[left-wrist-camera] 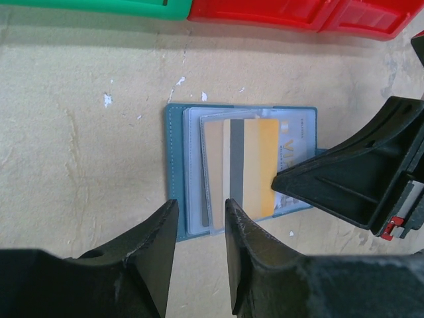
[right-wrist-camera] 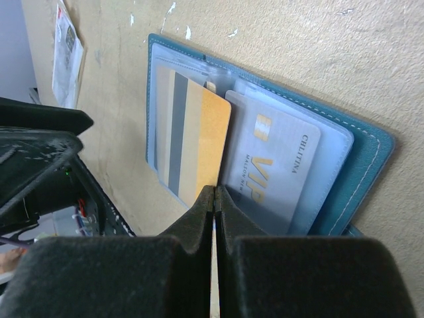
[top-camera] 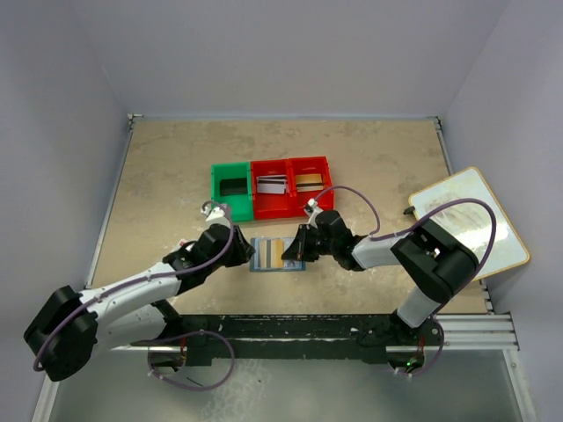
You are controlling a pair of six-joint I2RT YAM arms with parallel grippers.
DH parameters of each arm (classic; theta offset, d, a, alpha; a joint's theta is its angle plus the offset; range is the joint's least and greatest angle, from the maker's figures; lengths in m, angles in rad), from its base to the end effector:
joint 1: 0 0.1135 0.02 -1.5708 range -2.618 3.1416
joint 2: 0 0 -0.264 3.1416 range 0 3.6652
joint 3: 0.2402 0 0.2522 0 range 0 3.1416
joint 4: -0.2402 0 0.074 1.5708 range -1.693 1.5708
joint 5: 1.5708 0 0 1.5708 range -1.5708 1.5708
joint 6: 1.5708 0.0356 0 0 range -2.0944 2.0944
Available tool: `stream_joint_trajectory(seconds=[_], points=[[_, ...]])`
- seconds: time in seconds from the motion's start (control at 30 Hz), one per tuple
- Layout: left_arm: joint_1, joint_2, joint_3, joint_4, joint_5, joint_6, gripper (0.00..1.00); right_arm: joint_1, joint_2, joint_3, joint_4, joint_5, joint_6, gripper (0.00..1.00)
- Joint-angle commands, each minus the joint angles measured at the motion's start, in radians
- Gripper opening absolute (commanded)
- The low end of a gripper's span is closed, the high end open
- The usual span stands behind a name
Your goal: Take the credit cards out of the card holder
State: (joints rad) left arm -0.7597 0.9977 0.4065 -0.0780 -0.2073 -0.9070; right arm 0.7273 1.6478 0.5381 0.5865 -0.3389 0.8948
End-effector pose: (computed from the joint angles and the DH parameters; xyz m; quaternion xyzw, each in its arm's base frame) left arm 0.1494 -0.1318 0.1811 -0.1108 0.8895 -0.2581 0.3603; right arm 0.2134 0.2058 0.1303 -0.0126 0.8576 0.4580 0.2337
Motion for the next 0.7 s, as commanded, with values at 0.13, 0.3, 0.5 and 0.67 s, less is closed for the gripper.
stream_joint_trajectory(seconds=[0.13, 0.3, 0.5, 0.67], points=[[-0.003, 0.159, 0.025, 0.207, 0.118, 0.0, 0.33, 0.007, -0.006, 0.031, -0.025, -0.007, -0.013, 0.0], [-0.014, 0.212, 0.018, 0.279, 0.156, 0.005, 0.33, 0.006, -0.011, 0.013, -0.012, -0.018, 0.003, 0.0], [-0.027, 0.214, 0.022, 0.327, 0.175, 0.007, 0.33, 0.006, -0.007, 0.003, 0.002, -0.022, 0.009, 0.0], [-0.027, 0.287, 0.035, 0.294, 0.121, 0.016, 0.31, 0.006, -0.029, -0.005, -0.024, -0.018, 0.012, 0.0]])
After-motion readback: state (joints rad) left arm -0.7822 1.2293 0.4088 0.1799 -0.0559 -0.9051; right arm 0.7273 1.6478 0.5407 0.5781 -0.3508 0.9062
